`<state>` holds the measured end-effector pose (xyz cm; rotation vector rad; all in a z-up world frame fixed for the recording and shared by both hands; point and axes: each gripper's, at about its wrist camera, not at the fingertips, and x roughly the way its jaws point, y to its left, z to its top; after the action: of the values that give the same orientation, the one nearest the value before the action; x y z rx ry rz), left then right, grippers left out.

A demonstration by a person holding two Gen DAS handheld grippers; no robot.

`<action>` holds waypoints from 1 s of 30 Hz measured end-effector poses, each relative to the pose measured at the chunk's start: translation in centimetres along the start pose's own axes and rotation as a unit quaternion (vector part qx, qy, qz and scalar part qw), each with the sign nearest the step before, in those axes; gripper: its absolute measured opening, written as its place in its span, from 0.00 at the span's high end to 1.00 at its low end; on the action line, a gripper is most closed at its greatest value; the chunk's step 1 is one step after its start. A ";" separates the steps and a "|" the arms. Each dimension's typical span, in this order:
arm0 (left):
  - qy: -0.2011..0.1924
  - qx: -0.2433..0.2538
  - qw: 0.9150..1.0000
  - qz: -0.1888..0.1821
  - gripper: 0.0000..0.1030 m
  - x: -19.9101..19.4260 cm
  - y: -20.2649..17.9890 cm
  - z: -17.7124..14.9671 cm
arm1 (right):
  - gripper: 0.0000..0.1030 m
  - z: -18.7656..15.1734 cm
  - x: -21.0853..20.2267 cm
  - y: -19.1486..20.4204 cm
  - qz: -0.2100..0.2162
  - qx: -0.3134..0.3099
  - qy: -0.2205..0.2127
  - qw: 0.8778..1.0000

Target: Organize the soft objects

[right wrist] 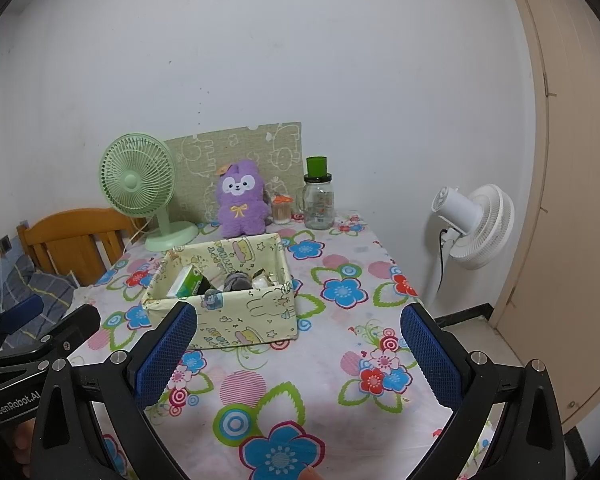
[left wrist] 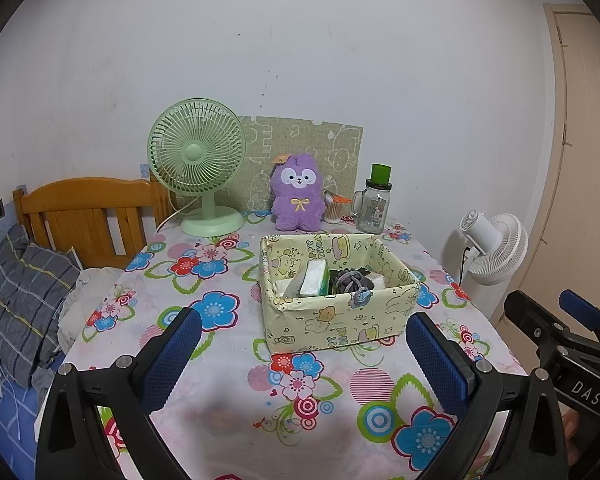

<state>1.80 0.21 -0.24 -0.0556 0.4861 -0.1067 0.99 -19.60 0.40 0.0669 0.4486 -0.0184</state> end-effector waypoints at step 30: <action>0.001 0.001 1.000 0.001 0.00 0.0 -0.1 -0.3 | 0.00 -0.1 -0.2 0.0 0.005 -0.001 -0.001 1.000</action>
<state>1.66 0.11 -0.48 -0.0535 0.4879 -0.1060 0.80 -19.54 0.40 0.0680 0.4459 -0.0085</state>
